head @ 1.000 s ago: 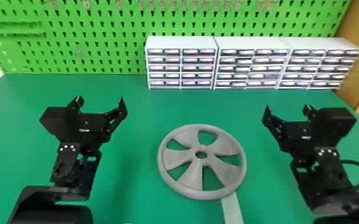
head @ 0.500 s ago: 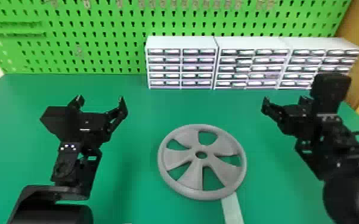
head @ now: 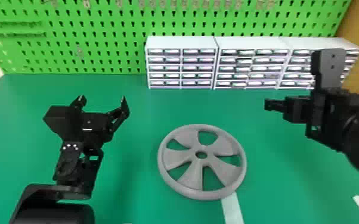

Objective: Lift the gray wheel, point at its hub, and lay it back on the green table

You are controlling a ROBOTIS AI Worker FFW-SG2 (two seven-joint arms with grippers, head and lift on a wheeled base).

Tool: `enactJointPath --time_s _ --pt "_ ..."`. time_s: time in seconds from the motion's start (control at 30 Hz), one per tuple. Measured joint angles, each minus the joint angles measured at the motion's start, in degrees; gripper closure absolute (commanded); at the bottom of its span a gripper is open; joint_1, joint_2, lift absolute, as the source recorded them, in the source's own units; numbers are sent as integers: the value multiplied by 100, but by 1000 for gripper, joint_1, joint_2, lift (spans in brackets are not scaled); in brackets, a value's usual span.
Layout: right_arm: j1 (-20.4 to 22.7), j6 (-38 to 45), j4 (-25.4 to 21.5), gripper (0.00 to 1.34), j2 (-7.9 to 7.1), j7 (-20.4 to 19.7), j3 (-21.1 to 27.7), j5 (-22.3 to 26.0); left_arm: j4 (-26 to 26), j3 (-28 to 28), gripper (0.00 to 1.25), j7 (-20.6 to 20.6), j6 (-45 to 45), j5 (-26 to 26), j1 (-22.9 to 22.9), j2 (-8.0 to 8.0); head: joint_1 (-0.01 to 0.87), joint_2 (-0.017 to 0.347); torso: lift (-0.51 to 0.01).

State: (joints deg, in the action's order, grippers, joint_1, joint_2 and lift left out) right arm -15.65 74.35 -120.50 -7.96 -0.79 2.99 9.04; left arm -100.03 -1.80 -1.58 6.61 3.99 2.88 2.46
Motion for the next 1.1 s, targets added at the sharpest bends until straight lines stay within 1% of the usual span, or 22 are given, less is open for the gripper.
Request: enactJointPath --time_s 0.17,0.33,0.6,0.9,1.1 --pt "-389 925 71 295 -60 -2 20 -3 8 -5 111 0 -8 13 -6 0 692 48 -93" --pt "-692 1452 250 297 -57 -5 30 -46 10 -10 111 2 -11 21 -7 0 692 48 -93" --pt "-1162 1555 752 297 -103 -4 -183 -6 18 -32 111 0 -16 20 -9 1 692 48 -93" --pt "-1343 1556 1243 297 -57 -8 -333 24 19 -59 111 1 -29 21 -10 10 692 48 -93" --pt "-1367 1557 1593 295 -46 -6 -409 31 29 -121 111 7 -52 37 -39 32 692 48 -93"
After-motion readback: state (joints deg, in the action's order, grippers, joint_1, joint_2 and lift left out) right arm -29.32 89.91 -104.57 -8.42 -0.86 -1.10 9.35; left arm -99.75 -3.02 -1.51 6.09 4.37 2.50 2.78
